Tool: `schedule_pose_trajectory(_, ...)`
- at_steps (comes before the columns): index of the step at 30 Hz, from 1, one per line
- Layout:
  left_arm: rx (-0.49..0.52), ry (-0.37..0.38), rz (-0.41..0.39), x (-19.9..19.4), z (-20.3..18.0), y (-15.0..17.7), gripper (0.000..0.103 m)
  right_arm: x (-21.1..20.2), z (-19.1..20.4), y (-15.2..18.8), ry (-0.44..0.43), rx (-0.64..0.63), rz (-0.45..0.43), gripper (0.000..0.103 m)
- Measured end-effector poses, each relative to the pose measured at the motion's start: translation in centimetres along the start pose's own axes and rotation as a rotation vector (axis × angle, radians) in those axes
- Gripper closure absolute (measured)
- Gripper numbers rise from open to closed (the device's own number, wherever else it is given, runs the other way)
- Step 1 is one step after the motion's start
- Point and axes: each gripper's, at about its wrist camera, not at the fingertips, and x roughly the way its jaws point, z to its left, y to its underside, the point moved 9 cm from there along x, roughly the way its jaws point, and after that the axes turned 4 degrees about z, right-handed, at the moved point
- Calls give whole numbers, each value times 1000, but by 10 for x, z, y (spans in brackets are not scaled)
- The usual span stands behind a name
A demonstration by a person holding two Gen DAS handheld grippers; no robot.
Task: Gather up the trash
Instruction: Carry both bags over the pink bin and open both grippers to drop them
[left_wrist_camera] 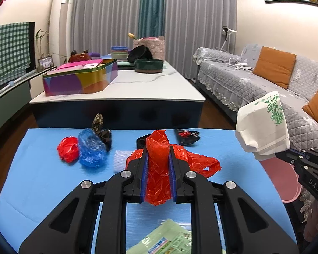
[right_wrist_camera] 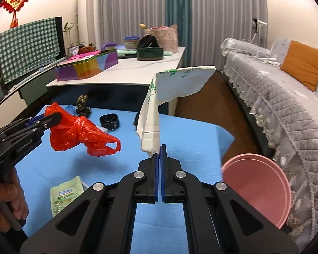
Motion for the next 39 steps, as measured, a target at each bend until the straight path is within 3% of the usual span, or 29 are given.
schedule_pose_trajectory(13,37,66,-16,-16,-35,-5,86,-46,-32,-6,67,14,-49,101)
schedule_pose_trajectory(20,45,115,-16,-24,-60,-14,86,-81,-72,-18,106,27,-61,101)
schedule_pose_trajectory(30,125,190,-28,-22,-130,-20,86,-104,-124,-9,162,37,-33,101)
schedule_pose_trajectory(39,178,277,-16,-4,-199,-22,86,-97,-174,8,229,112,-25,101)
